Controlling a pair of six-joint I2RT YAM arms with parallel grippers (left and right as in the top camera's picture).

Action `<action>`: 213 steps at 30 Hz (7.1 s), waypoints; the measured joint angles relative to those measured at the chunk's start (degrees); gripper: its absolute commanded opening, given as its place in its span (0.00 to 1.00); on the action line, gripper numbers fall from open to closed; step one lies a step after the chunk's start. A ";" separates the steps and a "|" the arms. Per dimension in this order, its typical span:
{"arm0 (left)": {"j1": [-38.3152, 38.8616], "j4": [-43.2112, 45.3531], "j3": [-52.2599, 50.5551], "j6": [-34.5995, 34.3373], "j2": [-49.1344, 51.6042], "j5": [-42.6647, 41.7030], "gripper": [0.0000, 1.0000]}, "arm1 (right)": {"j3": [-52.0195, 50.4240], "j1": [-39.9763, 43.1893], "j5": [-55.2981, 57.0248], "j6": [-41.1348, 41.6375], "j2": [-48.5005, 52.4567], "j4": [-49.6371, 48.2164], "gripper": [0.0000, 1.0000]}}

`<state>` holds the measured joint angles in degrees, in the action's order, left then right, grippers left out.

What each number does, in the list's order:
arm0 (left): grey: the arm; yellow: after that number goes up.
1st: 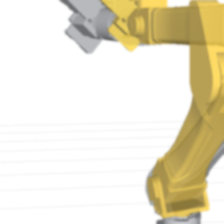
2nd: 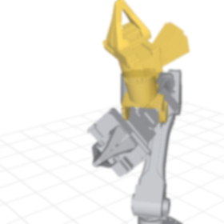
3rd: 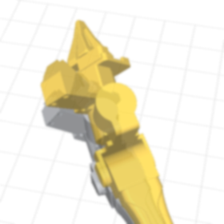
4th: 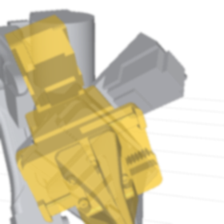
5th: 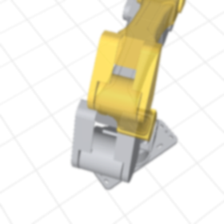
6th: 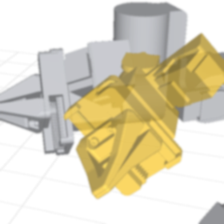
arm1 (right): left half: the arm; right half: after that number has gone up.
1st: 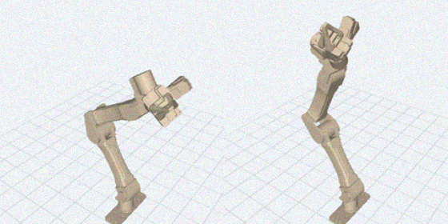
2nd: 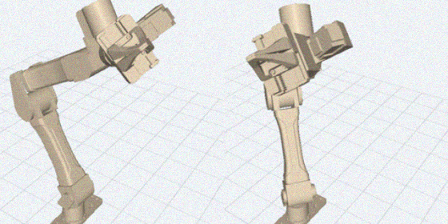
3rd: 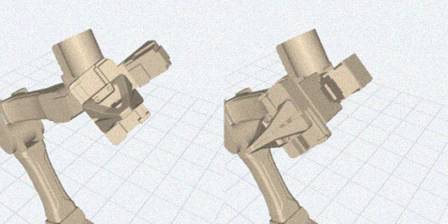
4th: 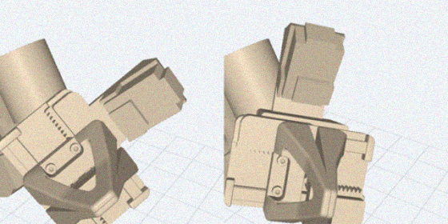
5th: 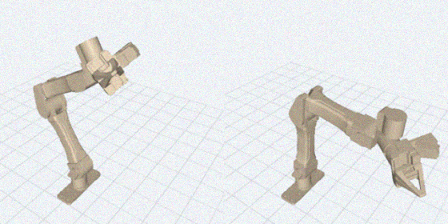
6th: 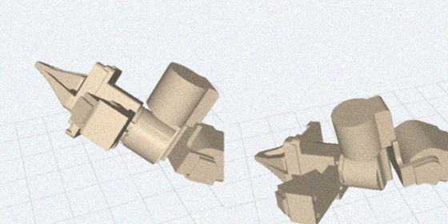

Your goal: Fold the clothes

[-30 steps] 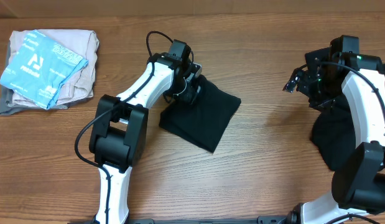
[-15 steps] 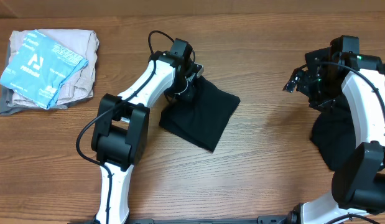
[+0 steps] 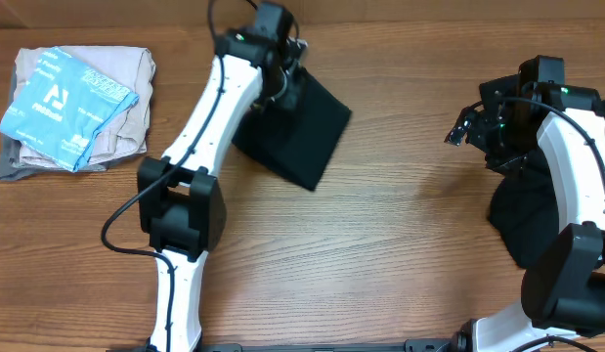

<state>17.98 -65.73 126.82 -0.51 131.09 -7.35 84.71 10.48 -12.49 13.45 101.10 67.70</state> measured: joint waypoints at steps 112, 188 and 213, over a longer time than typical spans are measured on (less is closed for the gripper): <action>-45.22 -10.80 25.99 -28.72 8.46 8.59 1.00 | 0.00 0.00 0.02 -0.02 0.00 0.02 1.00; -54.34 -1.68 17.92 -14.23 14.51 -7.17 0.04 | 0.00 0.00 0.00 0.02 0.00 0.00 1.00; -32.00 -6.78 19.76 -19.08 -9.57 -3.10 1.00 | 0.00 0.00 0.02 0.00 0.00 0.00 1.00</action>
<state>-14.02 -72.51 146.58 -19.59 121.51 -10.46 84.71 10.48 -12.47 13.45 101.10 67.70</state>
